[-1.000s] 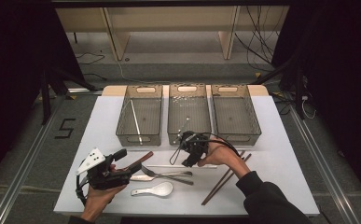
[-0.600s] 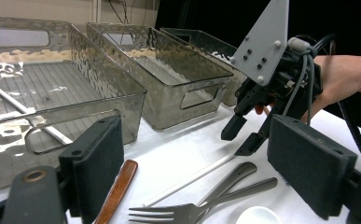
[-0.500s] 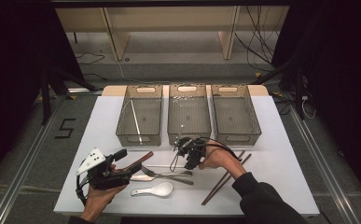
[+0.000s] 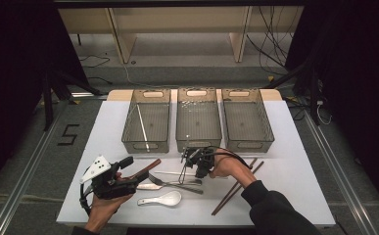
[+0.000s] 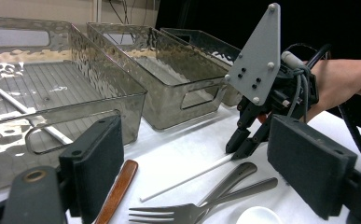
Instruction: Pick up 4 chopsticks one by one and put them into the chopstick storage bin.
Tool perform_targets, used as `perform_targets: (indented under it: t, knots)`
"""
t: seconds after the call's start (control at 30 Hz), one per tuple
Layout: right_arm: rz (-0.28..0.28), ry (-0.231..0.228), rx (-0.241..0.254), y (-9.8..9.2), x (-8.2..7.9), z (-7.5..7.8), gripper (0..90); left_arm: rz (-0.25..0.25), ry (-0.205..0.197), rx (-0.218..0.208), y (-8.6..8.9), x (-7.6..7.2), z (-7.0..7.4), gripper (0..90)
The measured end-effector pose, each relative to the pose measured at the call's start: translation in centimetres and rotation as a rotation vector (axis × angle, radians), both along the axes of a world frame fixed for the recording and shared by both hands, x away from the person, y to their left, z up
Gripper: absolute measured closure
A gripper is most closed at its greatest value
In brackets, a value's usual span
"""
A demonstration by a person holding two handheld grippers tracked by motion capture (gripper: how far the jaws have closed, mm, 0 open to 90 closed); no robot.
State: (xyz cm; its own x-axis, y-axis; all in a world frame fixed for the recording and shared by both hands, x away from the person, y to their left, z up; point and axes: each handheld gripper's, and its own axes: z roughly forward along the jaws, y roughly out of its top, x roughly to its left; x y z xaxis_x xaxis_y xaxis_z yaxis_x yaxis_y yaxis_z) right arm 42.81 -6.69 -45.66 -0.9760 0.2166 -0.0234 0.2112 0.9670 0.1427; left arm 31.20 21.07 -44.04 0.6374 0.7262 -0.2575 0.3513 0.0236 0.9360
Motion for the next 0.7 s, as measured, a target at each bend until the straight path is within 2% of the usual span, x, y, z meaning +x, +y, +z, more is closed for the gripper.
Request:
perform_targets:
  t: [0.23,0.27,0.3,0.37,0.57,0.67,0.7]
  knots:
    - [0.019,0.007,-0.035,0.4,0.1,0.1,84.2,0.002,0.000,-0.003,0.0,0.0,0.0,18.2]
    - [0.019,0.004,-0.027,0.5,0.0,0.0,84.4,0.001,0.001,-0.003,0.0,0.0,0.0,18.2]
    - [0.016,0.011,-0.050,0.6,0.0,0.1,84.4,0.001,0.001,-0.002,0.0,0.0,0.0,18.2]
    - [0.019,0.009,-0.054,0.6,0.0,0.1,84.6,0.002,0.000,-0.003,0.0,0.0,0.0,18.2]
    - [0.015,0.017,-0.043,0.5,0.0,0.3,84.9,0.002,0.001,-0.003,0.0,0.0,0.0,18.2]
    - [0.019,0.008,-0.002,0.2,0.1,0.7,84.9,0.002,0.001,-0.001,0.0,0.0,0.0,18.2]
    - [0.016,0.015,-0.005,0.1,0.1,1.0,84.9,0.002,0.001,-0.001,0.0,0.0,0.0,18.2]
